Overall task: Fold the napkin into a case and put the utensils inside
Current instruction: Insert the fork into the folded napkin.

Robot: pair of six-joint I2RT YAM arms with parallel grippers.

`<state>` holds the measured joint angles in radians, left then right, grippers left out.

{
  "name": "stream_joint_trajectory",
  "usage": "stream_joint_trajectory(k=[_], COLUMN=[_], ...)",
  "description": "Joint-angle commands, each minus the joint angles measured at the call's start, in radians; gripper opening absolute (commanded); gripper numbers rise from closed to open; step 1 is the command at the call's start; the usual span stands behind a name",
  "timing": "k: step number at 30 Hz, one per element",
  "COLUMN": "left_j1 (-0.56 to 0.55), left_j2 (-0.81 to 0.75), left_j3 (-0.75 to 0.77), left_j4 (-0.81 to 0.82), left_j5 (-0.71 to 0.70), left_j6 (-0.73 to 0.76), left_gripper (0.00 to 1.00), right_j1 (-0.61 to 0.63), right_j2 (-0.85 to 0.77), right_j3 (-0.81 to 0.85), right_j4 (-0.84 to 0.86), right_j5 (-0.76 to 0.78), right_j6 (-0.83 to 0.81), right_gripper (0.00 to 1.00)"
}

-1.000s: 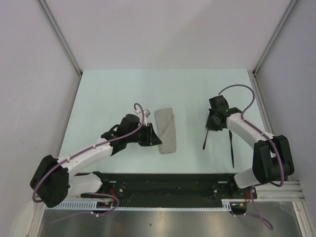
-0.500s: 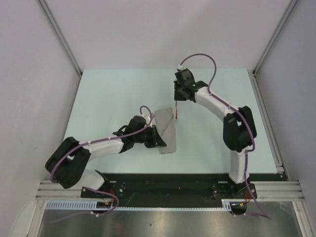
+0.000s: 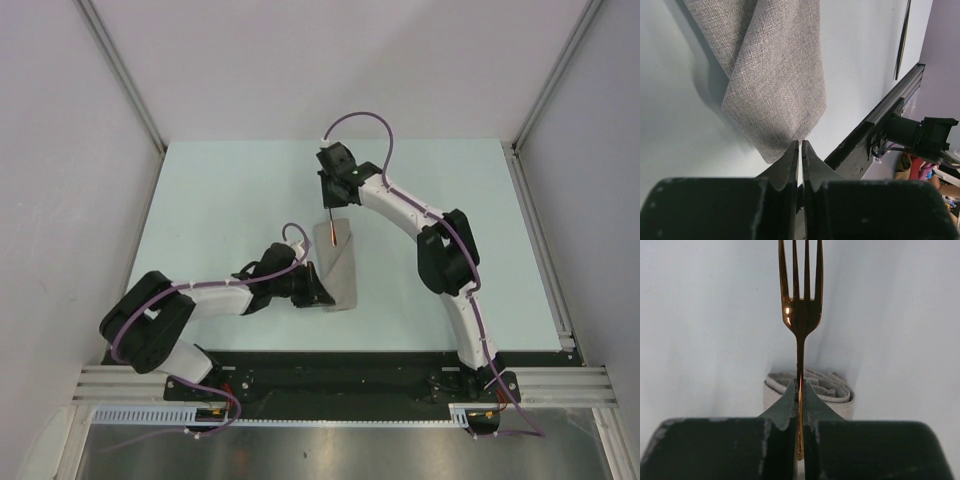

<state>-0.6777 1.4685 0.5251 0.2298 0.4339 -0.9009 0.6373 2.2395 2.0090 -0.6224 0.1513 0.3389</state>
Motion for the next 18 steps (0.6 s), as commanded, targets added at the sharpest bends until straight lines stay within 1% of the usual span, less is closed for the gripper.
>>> stream_joint_trajectory(k=[1,12,18], left_j1=[0.004,0.004,0.004], left_j2=[0.021,0.038,0.038], left_j3=[-0.010,-0.037,-0.042], left_j4=[0.062,0.097,0.098], left_j5=[0.023,0.025,0.023], left_j6=[-0.009,-0.018,-0.013], left_gripper=[0.09,0.08,0.08], right_j1=[0.019,0.078,0.108], right_j2=[-0.014,-0.063,-0.092], right_j3=[0.022,-0.108,-0.153], right_j4=[-0.045,-0.053,-0.057], right_j5=[0.021,0.047,0.066], right_j6=[0.018,0.083,0.126], right_gripper=[0.00,0.00,0.00])
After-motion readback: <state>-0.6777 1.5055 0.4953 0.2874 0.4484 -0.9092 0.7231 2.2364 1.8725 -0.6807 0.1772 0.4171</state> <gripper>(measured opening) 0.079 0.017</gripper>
